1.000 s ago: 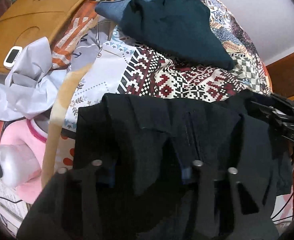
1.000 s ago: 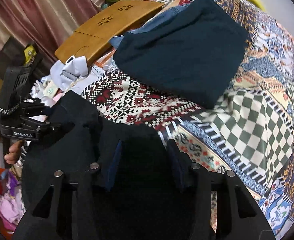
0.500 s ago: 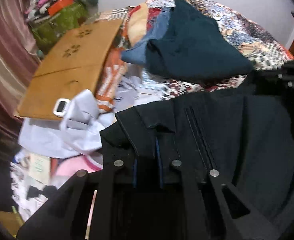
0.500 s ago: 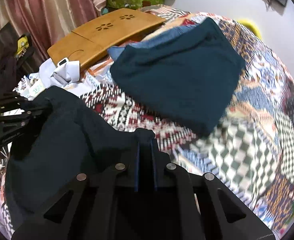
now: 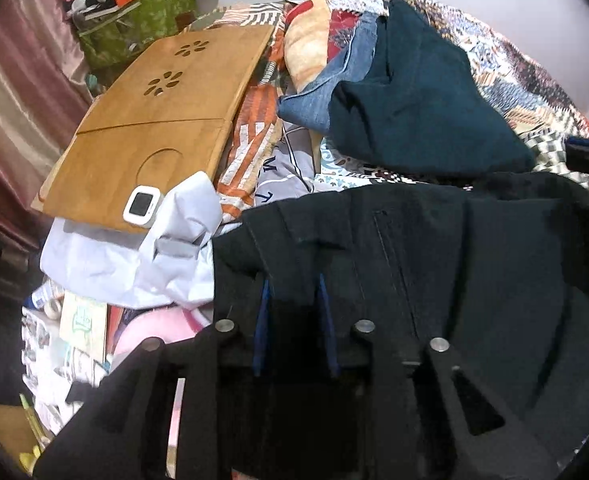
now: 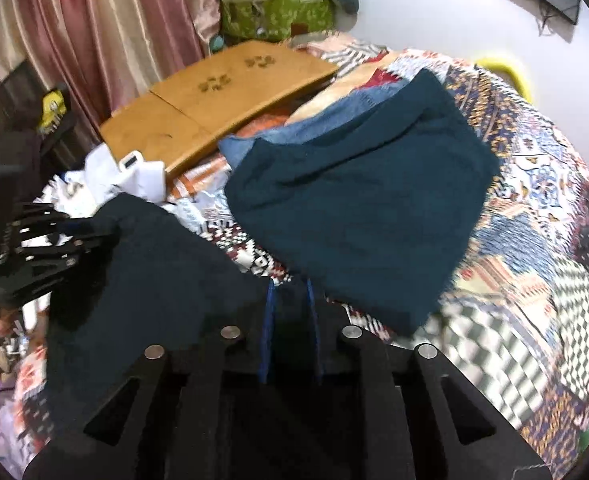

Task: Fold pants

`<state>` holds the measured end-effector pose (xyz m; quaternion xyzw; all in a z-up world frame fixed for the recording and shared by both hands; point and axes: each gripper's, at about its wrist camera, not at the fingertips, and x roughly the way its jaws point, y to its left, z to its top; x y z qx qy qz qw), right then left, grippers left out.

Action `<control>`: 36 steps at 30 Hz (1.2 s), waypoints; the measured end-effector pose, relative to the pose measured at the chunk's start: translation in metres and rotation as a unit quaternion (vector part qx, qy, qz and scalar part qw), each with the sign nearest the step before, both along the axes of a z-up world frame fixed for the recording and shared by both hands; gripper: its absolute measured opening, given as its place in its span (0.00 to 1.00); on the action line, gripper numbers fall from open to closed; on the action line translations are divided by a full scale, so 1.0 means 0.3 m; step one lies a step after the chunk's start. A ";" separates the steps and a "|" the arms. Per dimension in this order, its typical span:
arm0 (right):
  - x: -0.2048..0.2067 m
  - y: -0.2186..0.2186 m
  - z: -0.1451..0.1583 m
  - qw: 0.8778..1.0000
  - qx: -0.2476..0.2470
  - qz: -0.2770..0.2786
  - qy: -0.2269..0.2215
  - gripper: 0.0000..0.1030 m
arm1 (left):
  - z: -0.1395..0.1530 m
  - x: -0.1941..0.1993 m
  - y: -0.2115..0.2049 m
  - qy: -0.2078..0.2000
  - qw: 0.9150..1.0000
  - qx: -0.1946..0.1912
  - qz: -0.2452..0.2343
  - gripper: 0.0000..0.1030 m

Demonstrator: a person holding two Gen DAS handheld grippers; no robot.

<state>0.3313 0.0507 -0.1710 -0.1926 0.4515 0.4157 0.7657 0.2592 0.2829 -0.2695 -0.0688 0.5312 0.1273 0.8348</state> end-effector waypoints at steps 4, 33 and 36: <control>-0.092 -0.129 0.092 1.000 0.011 -0.005 -0.020 0.26 | 0.064 -0.091 -0.019 -0.016 1.000 -0.010 0.001 0.37; -0.418 -0.404 -0.026 0.998 0.017 -0.051 -0.014 0.37 | -0.108 -0.301 -0.060 0.007 0.950 -0.294 0.101 0.63; -0.413 -0.389 -0.031 0.998 0.024 -0.047 -0.020 0.37 | -0.122 -0.294 -0.041 -0.003 0.944 -0.311 0.114 0.62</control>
